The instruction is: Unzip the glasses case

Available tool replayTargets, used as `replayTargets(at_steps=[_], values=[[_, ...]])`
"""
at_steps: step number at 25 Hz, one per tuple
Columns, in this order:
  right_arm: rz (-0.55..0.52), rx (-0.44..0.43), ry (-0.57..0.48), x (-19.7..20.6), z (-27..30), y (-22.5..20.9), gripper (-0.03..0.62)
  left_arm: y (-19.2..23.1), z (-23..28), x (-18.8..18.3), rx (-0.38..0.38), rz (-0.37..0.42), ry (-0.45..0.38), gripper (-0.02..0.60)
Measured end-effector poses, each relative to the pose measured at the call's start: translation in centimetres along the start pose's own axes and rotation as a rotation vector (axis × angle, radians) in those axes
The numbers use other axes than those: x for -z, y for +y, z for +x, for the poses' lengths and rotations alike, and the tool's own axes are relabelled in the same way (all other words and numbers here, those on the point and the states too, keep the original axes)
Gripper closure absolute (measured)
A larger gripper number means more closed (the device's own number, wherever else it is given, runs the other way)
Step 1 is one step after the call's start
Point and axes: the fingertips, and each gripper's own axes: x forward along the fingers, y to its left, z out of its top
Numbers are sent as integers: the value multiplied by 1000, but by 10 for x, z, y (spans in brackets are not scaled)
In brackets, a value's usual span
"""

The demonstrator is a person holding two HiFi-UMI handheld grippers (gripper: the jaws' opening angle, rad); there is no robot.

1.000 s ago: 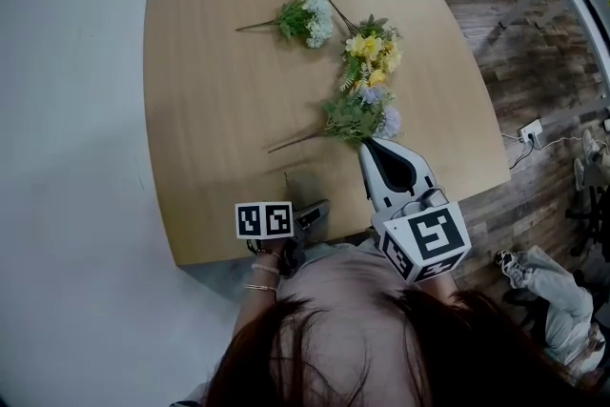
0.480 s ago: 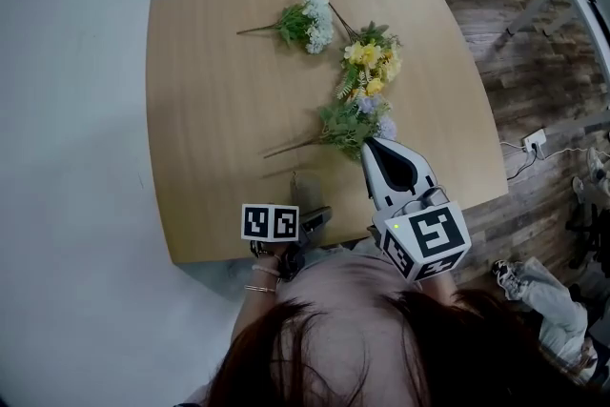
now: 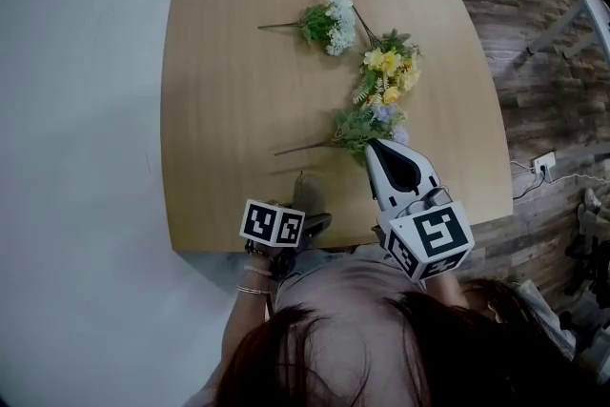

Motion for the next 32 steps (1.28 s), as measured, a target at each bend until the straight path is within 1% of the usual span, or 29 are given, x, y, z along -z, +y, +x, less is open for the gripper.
replayTargets(at_steps=[3,7,10,13,17,21,24,28,32], values=[[-8,-14,-2,1,3,12,580,4,-20,-1,-46,82,21,285],[-21,-16,-4,2,8,32,580,12,-49,-1,-119,228,70,285],[-25,-10,-11,2,11,49,579,18,-73,4,-160,329,129,285],[-43,-13,-18,3,15,67,579,28,-95,10,-209,448,210,285],[-70,-10,-21,8,18,84,579,49,-124,10,-332,639,305,284],[-92,-23,-19,12,22,99,579,62,-150,4,-441,791,386,284],[-130,-39,-35,11,26,110,579,69,-165,-1,-500,876,436,284],[-207,-73,-56,11,32,123,579,74,-181,-7,-568,977,512,284],[-237,-117,-62,12,38,132,579,77,-196,-16,-634,1051,571,284]])
